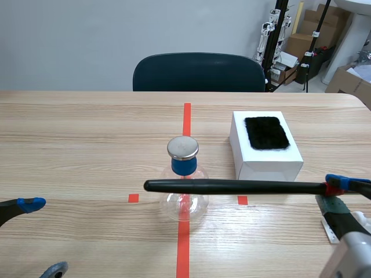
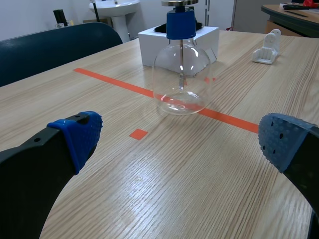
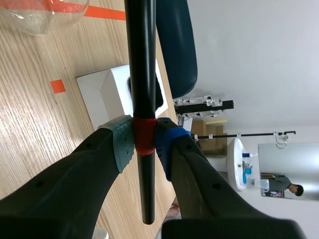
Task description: Do the electroscope experiment. put the rod down on the box
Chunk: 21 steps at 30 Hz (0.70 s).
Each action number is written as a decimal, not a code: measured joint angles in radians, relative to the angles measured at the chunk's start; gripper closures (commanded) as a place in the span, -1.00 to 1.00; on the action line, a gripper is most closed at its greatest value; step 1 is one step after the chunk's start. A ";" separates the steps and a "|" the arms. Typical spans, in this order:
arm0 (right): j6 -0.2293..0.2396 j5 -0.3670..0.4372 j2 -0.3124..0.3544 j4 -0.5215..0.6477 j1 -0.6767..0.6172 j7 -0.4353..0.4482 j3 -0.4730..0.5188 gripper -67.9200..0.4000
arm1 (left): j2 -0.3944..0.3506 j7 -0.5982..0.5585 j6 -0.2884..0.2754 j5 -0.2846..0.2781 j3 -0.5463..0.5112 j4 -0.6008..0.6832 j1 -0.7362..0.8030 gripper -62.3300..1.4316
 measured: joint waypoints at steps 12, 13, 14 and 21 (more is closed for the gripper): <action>-0.001 0.325 0.000 0.000 0.001 -0.079 0.140 0.87 | 0.000 0.000 0.000 0.000 0.000 0.000 0.000 -1.00; -0.001 0.380 0.000 0.000 0.005 -0.089 0.163 0.87 | 0.000 0.000 0.000 0.000 0.000 0.000 0.000 -1.00; -0.003 0.433 0.000 0.000 0.013 -0.108 0.186 0.87 | 0.000 0.000 0.000 0.000 0.000 0.000 0.000 -1.00; 0.023 0.734 0.000 -0.001 0.175 -0.305 0.320 0.87 | 0.000 0.000 0.000 0.000 0.000 0.000 0.000 -1.00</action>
